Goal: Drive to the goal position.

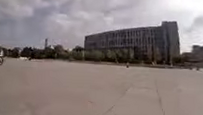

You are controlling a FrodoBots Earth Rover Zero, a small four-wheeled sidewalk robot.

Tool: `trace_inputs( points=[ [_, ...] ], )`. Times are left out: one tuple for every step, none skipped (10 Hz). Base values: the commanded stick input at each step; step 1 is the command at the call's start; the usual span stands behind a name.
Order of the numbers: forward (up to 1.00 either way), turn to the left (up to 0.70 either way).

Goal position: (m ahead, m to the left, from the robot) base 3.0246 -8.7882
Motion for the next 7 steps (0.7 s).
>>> trace_inputs(
  points=[
    [0.65,0.00],
    [0.65,0.00],
    [0.65,0.00],
    [0.65,0.00],
    [0.65,0.00],
    [0.65,0.00],
    [0.65,0.00]
  ],
)
